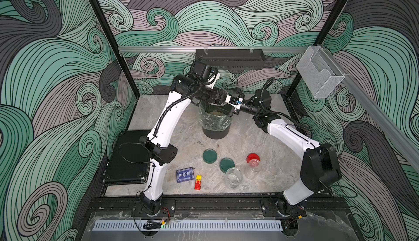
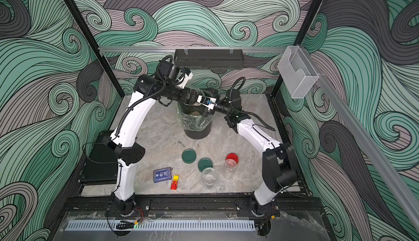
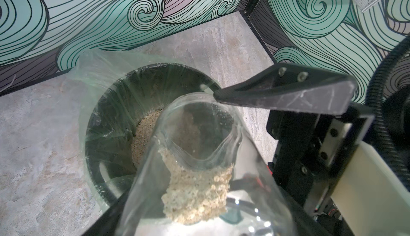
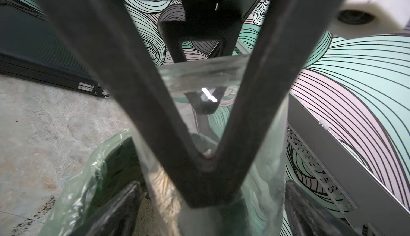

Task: Empty expired oatmeal from jars
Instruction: Pour the expired oatmeal into the trash bin.

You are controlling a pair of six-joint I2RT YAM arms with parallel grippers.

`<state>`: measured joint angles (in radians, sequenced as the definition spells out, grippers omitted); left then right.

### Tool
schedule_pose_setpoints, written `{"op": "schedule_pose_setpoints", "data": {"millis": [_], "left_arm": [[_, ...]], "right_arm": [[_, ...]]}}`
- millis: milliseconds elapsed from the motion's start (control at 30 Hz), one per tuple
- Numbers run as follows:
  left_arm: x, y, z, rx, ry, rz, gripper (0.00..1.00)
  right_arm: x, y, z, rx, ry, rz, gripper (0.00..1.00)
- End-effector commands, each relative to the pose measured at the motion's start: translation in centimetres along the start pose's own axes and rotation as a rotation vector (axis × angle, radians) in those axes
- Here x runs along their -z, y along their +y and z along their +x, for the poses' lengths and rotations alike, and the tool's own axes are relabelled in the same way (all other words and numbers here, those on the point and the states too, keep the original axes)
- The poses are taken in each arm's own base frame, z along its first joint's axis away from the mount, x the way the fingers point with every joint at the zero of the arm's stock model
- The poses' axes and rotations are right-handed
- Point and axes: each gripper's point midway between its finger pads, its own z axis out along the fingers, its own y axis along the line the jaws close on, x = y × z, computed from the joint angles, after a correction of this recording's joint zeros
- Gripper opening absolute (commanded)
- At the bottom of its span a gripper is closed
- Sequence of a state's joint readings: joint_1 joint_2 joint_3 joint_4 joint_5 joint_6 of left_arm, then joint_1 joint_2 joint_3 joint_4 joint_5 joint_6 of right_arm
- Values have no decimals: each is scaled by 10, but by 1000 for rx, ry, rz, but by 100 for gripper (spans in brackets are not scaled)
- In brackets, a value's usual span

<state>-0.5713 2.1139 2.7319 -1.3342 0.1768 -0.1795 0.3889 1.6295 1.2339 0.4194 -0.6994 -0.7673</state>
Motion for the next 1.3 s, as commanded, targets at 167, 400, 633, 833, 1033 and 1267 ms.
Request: {"op": "schedule_pose_setpoints", "data": {"millis": [167,400,633,833,1033,1267], "left_arm": [[28,-14,-21,6,-105,69,0],[28,-18,-20,19,-97,97,0],[27,-20,-18,29,-87,116,0],[27,-21,-18,38,-85,133,0],[30,-23,-20,42,-96,155,0],[30,-23,-23,60,-105,171,0]], "right_arm": [[-9,-23,-24,56,-94,123,99],[-18,-19,-20,55,-93,132,99],[-20,-22,-12,46,-80,170,99],[-20,-21,-10,32,-79,172,90],[-19,-20,-10,8,-79,172,71],[-20,-22,-12,-30,-88,170,53]]}}
